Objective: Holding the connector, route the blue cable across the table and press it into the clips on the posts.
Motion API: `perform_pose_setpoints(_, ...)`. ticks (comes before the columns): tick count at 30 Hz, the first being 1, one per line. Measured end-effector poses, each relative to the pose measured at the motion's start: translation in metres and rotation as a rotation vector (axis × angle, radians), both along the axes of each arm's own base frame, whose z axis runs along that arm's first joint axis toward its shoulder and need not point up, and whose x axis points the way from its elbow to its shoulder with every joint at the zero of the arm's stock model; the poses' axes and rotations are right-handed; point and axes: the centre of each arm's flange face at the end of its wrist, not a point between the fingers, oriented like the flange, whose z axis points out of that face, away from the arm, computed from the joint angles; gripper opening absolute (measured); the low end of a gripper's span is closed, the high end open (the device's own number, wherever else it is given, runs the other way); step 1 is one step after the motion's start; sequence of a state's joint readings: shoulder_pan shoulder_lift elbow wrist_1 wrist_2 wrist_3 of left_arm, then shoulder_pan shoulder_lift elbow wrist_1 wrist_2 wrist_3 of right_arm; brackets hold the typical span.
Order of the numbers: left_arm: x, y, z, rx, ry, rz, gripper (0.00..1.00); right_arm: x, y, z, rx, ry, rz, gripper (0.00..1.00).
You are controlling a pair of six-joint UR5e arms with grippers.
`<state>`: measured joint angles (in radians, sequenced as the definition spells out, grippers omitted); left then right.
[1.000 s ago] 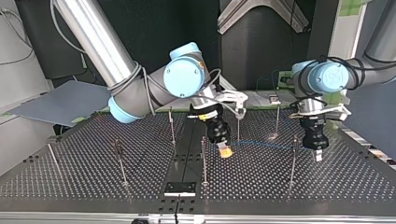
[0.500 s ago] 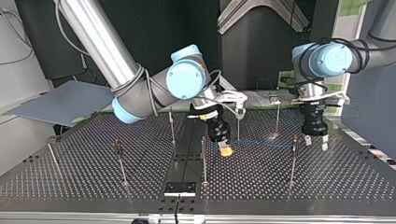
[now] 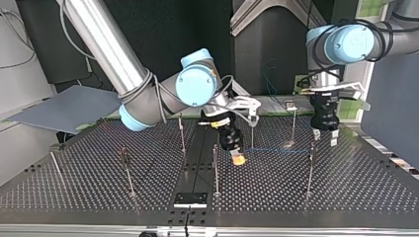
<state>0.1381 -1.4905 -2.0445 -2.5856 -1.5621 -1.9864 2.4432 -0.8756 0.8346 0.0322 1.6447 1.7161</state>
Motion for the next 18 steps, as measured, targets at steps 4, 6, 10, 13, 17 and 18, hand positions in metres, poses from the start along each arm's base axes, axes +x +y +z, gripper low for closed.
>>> perform_pose_setpoints(4, -0.014, -0.007, 0.002, -0.002, 0.019, -0.017, 1.00, 0.000, -0.001, 0.000, 0.001, -0.001, -0.001, 0.00)
perform_pose_setpoints(6, -0.021, -0.011, 0.005, 0.001, 0.025, -0.025, 1.00, -0.001, -0.001, 0.000, 0.001, 0.000, -0.001, 0.00)
perform_pose_setpoints(10, -0.033, -0.018, 0.014, 0.024, 0.032, -0.034, 1.00, 0.000, -0.001, -0.001, 0.001, 0.000, -0.001, 0.00)
perform_pose_setpoints(13, -0.040, -0.023, 0.018, 0.048, 0.045, -0.040, 1.00, 0.000, -0.001, -0.002, 0.002, 0.001, -0.001, 0.00)
perform_pose_setpoints(17, -0.047, -0.029, 0.021, 0.084, 0.069, -0.049, 1.00, 0.000, -0.001, -0.002, 0.003, 0.001, -0.001, 0.00)
perform_pose_setpoints(18, -0.048, -0.030, 0.022, 0.091, 0.074, -0.052, 1.00, 0.000, -0.001, -0.002, 0.004, 0.001, 0.000, 0.00)
